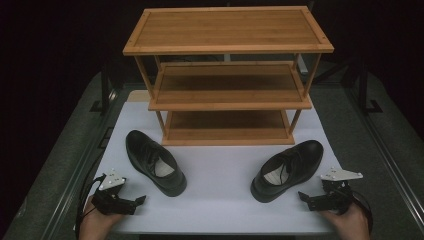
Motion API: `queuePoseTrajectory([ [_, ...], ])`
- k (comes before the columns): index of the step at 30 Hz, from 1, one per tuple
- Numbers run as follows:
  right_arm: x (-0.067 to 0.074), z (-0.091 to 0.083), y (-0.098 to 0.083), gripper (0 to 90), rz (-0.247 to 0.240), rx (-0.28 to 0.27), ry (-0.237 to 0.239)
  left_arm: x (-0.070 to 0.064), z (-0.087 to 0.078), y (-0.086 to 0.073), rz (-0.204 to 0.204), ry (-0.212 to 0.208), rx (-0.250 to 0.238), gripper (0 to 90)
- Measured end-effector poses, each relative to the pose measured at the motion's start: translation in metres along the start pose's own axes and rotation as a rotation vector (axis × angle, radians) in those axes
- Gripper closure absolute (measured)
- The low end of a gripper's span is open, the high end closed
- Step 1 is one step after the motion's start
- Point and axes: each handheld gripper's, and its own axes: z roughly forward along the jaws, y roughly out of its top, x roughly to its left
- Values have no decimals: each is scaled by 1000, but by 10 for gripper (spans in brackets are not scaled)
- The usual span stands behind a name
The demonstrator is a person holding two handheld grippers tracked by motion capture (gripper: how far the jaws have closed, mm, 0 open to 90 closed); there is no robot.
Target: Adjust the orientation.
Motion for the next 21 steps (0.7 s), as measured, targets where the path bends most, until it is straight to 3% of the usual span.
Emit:
queuePoseTrajectory([
  [4, 0, 0, 0, 0, -1, -2, -1, 1, -2, 0, -16, 11, 5, 13],
  [10, 0, 0, 0, 0, 0, -2, -1, 6, -13, 6, -55, 26, -25, 14],
  [13, 0, 0, 0, 0, -1, 0, 0, 11, -19, 8, -72, 40, -32, 124],
  [16, 0, 0, 0, 0, 0, 1, 1, 17, -25, 12, -106, 45, -51, 147],
  [18, 0, 0, 0, 0, 0, 1, 1, 20, -27, 15, -111, 49, -55, 163],
  [21, 0, 0, 0, 0, 0, 0, 1, 26, -32, 20, -112, 45, -64, 268],
])
